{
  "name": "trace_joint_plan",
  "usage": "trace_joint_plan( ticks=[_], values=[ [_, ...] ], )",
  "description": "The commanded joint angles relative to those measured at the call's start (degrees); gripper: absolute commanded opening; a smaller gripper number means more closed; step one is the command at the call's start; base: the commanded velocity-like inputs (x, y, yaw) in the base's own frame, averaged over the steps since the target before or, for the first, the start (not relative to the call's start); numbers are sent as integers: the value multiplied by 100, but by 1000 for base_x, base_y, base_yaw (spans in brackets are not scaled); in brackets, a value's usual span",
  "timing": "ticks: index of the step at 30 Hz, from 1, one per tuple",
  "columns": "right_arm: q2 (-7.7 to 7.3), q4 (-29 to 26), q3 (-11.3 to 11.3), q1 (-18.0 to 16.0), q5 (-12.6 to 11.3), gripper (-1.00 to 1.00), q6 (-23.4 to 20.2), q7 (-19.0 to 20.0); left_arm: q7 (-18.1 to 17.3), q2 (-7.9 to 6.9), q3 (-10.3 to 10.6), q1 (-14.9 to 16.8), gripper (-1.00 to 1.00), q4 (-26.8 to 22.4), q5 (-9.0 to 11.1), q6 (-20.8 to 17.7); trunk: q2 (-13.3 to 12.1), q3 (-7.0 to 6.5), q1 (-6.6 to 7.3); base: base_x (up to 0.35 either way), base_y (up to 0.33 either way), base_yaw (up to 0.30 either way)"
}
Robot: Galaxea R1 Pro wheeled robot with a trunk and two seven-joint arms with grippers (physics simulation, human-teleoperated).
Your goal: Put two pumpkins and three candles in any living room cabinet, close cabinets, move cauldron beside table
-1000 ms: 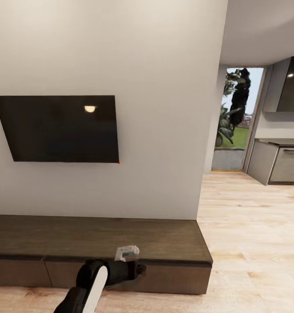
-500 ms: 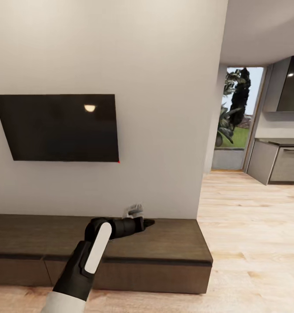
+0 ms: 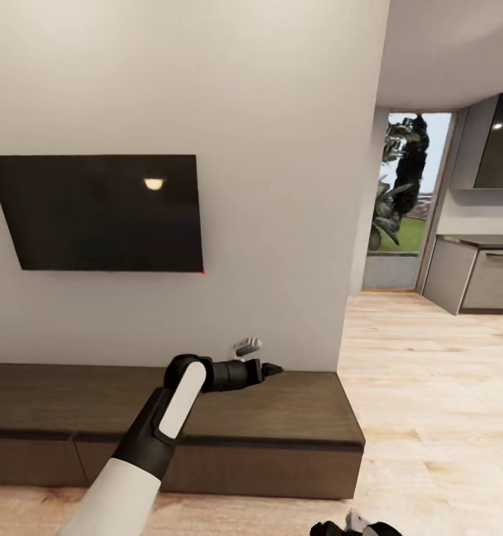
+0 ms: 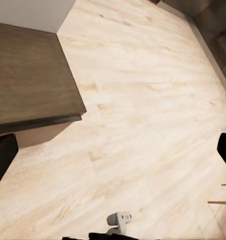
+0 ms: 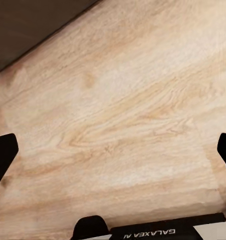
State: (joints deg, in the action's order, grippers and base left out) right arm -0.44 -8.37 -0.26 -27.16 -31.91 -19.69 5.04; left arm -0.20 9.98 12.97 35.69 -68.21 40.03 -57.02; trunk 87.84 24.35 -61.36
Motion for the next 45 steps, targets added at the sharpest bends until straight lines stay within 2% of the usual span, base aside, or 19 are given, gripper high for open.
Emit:
trace_joint_plan(
  ticks=[1,2,3,4,5,6,9,10,12,17,18,21,22,25,33,34,36,42,45],
  values=[
    [-11,-8,0,-36,-100,100,-26,29,-1,2,17,47,100,13,34,-19,45,26,-22,0,0,0],
    [-23,-11,0,-105,-270,100,-29,53,0,2,44,130,100,39,101,-16,85,44,-44,0,0,0],
    [-35,-14,0,-251,-541,100,-32,80,5,2,72,322,100,105,192,-13,125,62,-66,0,0,0],
    [-40,-16,0,-321,-644,100,-30,88,7,2,81,414,100,175,215,-9,166,80,-88,0,0,0],
    [-42,-18,0,-352,-686,100,-31,91,8,2,84,459,100,224,224,-2,206,98,-110,0,0,0],
    [-62,-39,0,-447,-808,100,-28,165,11,2,95,652,100,549,252,220,246,115,-132,0,0,0],
    [-146,-51,-3,-479,-851,100,-21,391,4,2,98,743,100,702,262,449,366,169,-198,0,0,0],
    [-232,-55,-6,-490,-910,100,-26,644,-18,2,104,775,100,754,267,533,406,187,-220,0,0,0],
    [-275,-57,-7,-494,-1003,100,-31,819,-30,2,129,787,100,771,270,567,486,223,-264,0,0,0],
    [-333,-54,5,-499,-1463,100,-31,1174,-103,2,390,802,100,792,420,625,687,313,-374,0,0,0],
    [-344,-53,10,-500,-1603,100,-31,1240,-172,2,498,804,100,792,594,639,727,331,-396,0,0,0],
    [-362,-52,19,-501,-1760,100,-33,1371,-317,2,712,806,100,788,1028,666,847,385,-462,0,0,0],
    [-366,-51,31,-501,-1826,100,-34,1582,-392,2,921,807,100,771,1310,725,887,403,-484,0,0,0],
    [-364,-51,45,-501,-1848,100,-30,1867,-438,2,1051,808,100,744,1460,824,1008,457,-550,0,0,0],
    [-360,-43,57,-501,-1853,100,-26,2026,-548,2,1102,808,100,752,1719,848,1329,600,-725,0,0,0],
    [-360,-43,60,-501,-1854,100,-21,2050,-570,2,1107,808,100,753,1893,850,1369,618,-747,0,0,0],
    [-360,-42,61,-501,-1854,100,-19,2064,-580,2,1113,808,100,751,2005,849,1449,654,-791,0,0,0],
    [-360,-43,66,-501,-1849,100,4,2157,-674,2,1119,808,100,741,2094,850,1690,762,-923,0,0,0],
    [-357,-42,63,-501,-1846,100,21,2178,-945,2,1119,808,100,739,2105,866,1810,816,-989,0,0,0]
  ],
)
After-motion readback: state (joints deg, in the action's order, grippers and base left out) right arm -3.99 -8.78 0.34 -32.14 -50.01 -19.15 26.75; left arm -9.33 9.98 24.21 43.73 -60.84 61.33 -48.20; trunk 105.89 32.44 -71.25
